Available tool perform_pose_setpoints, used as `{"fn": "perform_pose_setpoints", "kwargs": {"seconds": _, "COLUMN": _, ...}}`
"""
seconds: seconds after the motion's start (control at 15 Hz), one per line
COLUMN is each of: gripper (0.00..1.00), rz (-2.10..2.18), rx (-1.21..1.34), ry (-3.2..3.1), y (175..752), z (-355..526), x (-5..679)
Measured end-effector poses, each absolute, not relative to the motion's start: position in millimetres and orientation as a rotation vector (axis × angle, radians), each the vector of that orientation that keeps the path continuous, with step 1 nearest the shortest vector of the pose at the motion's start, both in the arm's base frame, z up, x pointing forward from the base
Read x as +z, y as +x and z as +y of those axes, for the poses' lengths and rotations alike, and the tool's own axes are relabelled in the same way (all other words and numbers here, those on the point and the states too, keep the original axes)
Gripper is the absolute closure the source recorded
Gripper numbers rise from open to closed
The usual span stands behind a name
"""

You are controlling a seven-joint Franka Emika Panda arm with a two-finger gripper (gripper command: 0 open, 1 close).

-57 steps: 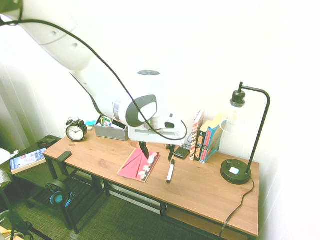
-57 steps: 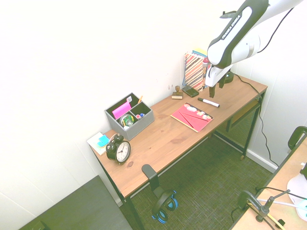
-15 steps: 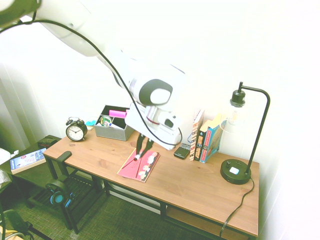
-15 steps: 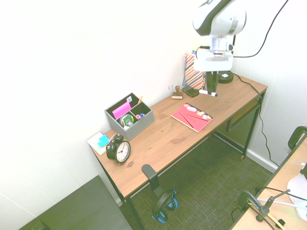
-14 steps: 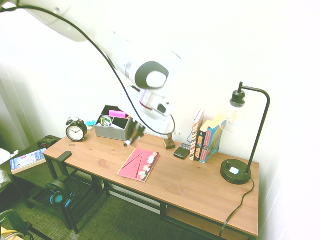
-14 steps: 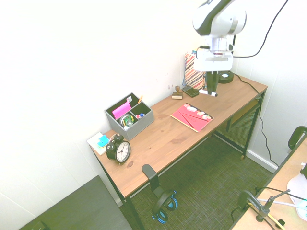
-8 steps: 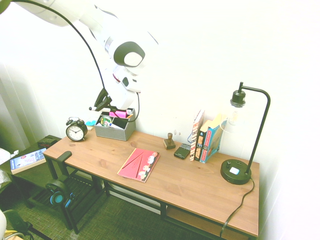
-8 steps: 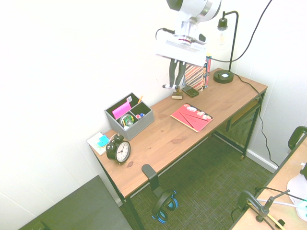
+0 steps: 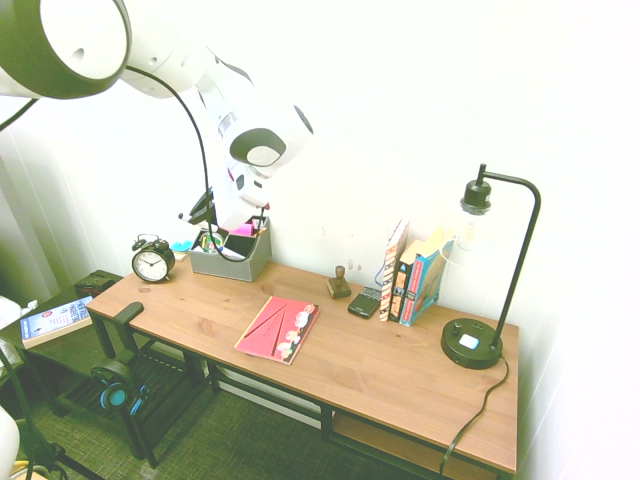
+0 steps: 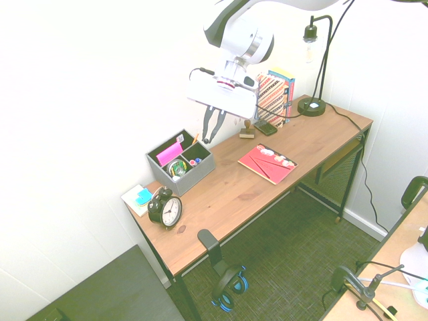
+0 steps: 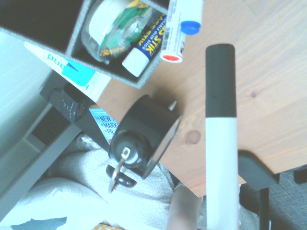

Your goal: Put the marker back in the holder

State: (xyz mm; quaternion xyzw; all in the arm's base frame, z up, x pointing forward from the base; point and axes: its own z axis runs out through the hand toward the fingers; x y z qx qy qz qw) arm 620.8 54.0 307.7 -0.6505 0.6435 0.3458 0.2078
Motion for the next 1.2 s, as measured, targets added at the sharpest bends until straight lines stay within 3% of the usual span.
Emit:
{"fn": "perform_pose_setpoints", "kwargs": {"seconds": 0.4, "gripper": 1.0, "rz": 1.818, "rx": 0.956, "ry": -1.793, "y": 663, "z": 52, "x": 261}}
{"fn": "perform_pose_setpoints", "kwargs": {"seconds": 0.47, "gripper": 0.0, "rz": 1.827, "rx": 0.954, "ry": -1.796, "y": 670, "z": 53, "x": 255}}
{"fn": "perform_pose_setpoints", "kwargs": {"seconds": 1.2, "gripper": 0.0, "rz": 1.888, "rx": 0.99, "ry": -1.793, "y": 705, "z": 52, "x": 230}}
